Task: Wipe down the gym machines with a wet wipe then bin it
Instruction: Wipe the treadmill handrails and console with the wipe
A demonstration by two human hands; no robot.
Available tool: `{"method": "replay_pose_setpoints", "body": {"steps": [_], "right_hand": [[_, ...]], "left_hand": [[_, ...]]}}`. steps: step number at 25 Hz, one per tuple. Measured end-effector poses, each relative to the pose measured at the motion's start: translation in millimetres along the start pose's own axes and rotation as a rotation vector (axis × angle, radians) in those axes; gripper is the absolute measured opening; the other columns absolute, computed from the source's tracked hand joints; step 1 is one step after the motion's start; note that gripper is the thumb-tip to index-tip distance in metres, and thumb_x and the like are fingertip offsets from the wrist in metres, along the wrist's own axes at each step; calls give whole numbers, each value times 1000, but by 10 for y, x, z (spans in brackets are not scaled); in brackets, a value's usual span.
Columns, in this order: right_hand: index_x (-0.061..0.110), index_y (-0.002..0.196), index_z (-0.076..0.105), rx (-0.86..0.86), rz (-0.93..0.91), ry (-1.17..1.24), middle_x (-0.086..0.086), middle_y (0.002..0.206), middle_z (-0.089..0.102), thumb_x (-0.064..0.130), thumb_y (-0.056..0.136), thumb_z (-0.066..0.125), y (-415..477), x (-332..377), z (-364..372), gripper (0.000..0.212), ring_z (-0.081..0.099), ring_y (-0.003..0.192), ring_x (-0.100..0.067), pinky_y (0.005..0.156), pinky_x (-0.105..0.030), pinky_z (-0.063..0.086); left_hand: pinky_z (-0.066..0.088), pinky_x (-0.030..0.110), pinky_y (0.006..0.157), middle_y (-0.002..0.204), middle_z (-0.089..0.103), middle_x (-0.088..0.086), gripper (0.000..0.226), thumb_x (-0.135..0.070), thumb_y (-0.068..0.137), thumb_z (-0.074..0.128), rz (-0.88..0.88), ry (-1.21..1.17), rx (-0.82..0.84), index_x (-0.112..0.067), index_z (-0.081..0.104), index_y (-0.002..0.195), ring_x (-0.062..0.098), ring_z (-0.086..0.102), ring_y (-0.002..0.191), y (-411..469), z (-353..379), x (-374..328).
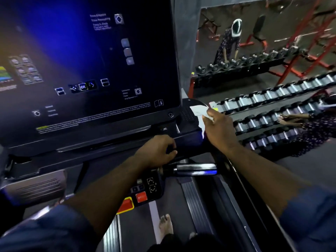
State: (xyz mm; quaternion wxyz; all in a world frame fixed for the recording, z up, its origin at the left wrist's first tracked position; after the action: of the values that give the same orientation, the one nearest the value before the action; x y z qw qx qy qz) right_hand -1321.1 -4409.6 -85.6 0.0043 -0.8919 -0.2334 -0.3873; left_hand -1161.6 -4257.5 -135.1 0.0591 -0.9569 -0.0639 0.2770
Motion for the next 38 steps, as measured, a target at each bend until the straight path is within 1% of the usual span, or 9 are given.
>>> {"method": "replay_pose_setpoints", "body": {"steps": [3, 6, 12, 16, 22, 25, 29, 34, 38], "right_hand": [[21, 137, 65, 178, -218, -129, -9, 124, 74, 14, 100, 48, 143, 43, 412, 42, 70, 108, -20, 95, -18, 53], [18, 156, 47, 548, -472, -311, -8, 162, 44, 8, 97, 52, 8, -20, 992, 60, 32, 154, -27, 128, -40, 24], [29, 166, 16, 575, -657, -502, 2, 173, 15, 58, 108, 22, -119, -262, 893, 65, 8, 161, -19, 129, -47, 17], [24, 167, 14, 458, -399, -513, -2, 174, 12, 50, 109, 10, 590, -237, 1054, 63, 5, 161, -22, 130, -50, 10], [23, 162, 32, 569, -580, -474, -2, 170, 28, 37, 109, 27, 148, 7, 1242, 54, 18, 159, -26, 125, -48, 25], [37, 165, 14, 596, -545, -528, -1, 173, 15, 51, 108, 16, 382, -243, 1027, 59, 15, 159, -33, 124, -56, 26], [43, 164, -5, 601, -287, -547, 6, 174, -11, 57, 107, 12, 960, -266, 1313, 61, -10, 159, -38, 127, -59, 1], [39, 165, 7, 627, -486, -577, 8, 175, -2, 60, 101, 2, 217, -56, 1248, 68, -7, 160, -35, 126, -62, 4], [51, 160, -12, 633, -437, -591, 8, 173, -14, 67, 104, 8, 418, -370, 1028, 61, -11, 159, -32, 128, -56, 2]], "left_hand": [[55, 36, 84, 99, 69, -2, 26, -41, 86, 64, 60, 17, 90, -21, 75, 99, 13, 63, 91, 88, 145, 41], [52, 33, 83, 86, 65, -5, 26, -43, 83, 60, 85, 34, 143, -23, 77, 82, 12, 58, 91, 125, 237, 63], [50, 40, 80, 69, 59, -7, 24, -31, 84, 57, 119, 80, 153, -19, 60, 63, 18, 54, 88, 175, 255, 35], [49, 41, 82, 68, 49, -15, 36, -26, 86, 63, 116, 77, 134, -31, 41, 59, 16, 52, 88, 200, 259, 21], [49, 39, 83, 74, 63, -1, 24, -22, 87, 68, 92, 50, 154, -15, 66, 64, 21, 56, 92, 197, 279, 30], [48, 39, 84, 73, 63, 0, 28, -23, 89, 67, 98, 46, 132, -12, 64, 64, 20, 55, 93, 196, 252, 43], [45, 35, 83, 73, 62, 1, 28, -22, 90, 67, 123, 33, 125, -11, 68, 65, 22, 56, 91, 191, 264, 20], [48, 39, 80, 69, 59, -4, 29, -24, 90, 65, 123, 3, 106, -14, 65, 62, 20, 56, 87, 191, 249, 21], [48, 40, 79, 69, 56, -6, 31, -22, 91, 67, 123, -13, 87, -15, 62, 61, 18, 56, 87, 185, 233, 54]]}}
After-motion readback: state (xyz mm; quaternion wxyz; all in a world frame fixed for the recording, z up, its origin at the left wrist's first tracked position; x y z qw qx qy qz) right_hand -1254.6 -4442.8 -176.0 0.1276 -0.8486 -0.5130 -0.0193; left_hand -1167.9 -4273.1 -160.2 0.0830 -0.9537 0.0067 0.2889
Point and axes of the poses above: each hand's wrist, its own y-axis towards the middle knuckle, its own z-axis out of the palm, x = y × z, the point moved 9 cm from there along y, towards the middle knuckle
